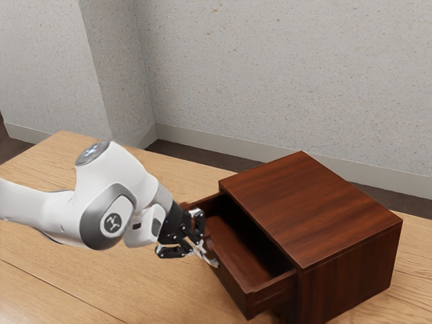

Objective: Pull the drawer handle with one arm to open the drawer

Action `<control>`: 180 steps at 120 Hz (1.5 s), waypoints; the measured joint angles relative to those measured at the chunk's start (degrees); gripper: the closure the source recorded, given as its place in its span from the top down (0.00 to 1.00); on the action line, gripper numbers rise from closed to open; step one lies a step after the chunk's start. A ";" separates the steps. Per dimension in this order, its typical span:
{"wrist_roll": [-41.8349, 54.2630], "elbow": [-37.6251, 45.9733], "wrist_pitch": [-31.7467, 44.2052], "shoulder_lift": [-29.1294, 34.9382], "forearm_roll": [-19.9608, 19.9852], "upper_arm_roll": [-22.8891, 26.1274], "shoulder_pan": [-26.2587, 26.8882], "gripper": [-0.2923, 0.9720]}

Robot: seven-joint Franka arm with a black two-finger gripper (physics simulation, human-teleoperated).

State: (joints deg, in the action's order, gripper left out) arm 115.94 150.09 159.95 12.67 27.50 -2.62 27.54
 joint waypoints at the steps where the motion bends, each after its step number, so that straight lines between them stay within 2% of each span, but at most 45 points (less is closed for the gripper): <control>1: 0.03 0.19 0.01 0.20 0.00 0.00 0.00 0.15; 107: 2.66 14.28 -0.79 16.90 -0.01 -0.91 -0.78 0.15; 134: 3.54 15.18 -0.93 18.06 0.02 -0.97 -0.69 0.15; 163: 4.27 15.13 -1.52 19.25 0.01 -1.20 -0.72 0.28; 180: 4.68 14.17 -5.65 24.89 -0.36 -1.40 -3.65 0.34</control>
State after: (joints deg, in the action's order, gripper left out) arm 120.63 164.26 154.31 37.57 27.13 -4.02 23.90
